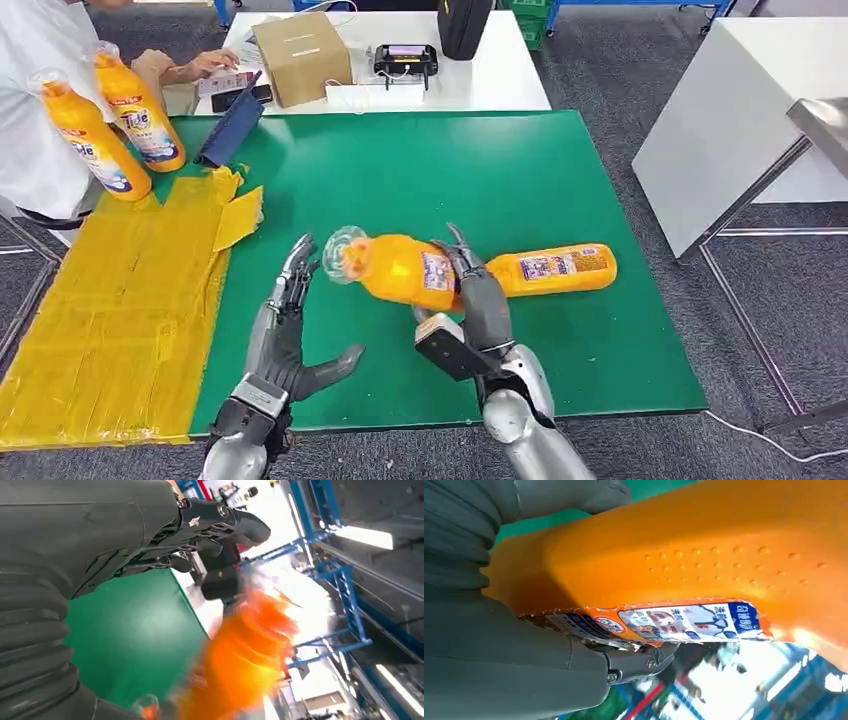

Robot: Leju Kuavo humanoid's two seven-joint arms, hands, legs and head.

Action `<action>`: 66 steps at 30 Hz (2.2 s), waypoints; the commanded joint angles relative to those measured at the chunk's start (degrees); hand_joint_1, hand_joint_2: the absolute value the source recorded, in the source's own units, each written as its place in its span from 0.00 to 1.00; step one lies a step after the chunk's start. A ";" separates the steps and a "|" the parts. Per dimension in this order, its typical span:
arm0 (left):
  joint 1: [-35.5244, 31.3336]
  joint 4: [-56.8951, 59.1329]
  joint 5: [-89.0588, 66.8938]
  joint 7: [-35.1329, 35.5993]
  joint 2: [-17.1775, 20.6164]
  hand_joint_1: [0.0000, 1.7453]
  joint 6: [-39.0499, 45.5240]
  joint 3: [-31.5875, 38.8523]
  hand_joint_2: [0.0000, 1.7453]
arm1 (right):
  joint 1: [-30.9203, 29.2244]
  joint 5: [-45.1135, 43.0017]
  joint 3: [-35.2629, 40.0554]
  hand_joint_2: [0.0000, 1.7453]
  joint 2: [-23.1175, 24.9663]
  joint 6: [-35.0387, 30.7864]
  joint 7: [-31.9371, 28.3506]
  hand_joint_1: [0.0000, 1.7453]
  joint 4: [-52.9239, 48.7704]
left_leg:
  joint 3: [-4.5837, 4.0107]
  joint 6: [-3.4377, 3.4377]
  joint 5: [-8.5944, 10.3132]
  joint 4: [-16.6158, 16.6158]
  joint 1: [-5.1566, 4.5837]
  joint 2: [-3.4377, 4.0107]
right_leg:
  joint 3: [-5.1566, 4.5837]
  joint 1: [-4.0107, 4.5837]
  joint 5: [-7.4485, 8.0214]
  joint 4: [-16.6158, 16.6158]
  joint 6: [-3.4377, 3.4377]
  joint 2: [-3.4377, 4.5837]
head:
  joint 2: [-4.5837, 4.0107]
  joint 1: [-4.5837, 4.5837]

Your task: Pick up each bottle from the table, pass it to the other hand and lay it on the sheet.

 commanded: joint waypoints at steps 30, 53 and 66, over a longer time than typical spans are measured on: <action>-5.67 8.96 2.09 0.42 0.97 0.00 3.55 1.18 1.00 | -4.81 2.16 24.20 1.00 -0.52 -7.25 -3.34 1.00 5.02 | 0.02 -0.04 -0.03 -0.04 0.01 -0.07 | -0.02 -0.02 -0.06 0.02 -0.07 0.07 | 0.00 0.02; -4.37 6.53 7.37 -0.11 1.04 1.00 -0.79 1.78 1.00 | -2.33 2.86 20.78 1.00 -0.96 -12.71 -3.71 1.00 3.74 | 0.08 -0.07 -0.07 -0.02 0.03 -0.14 | 0.04 -0.01 -0.12 0.03 -0.11 0.10 | 0.00 0.02; -5.70 0.07 0.60 0.21 3.59 1.00 6.76 6.64 1.00 | 5.20 3.60 9.83 1.00 -4.31 -16.22 -3.86 0.00 -12.68 | -0.05 -0.07 -0.05 0.03 0.04 -0.18 | -0.08 0.00 -0.11 0.08 -0.10 0.01 | 0.00 0.04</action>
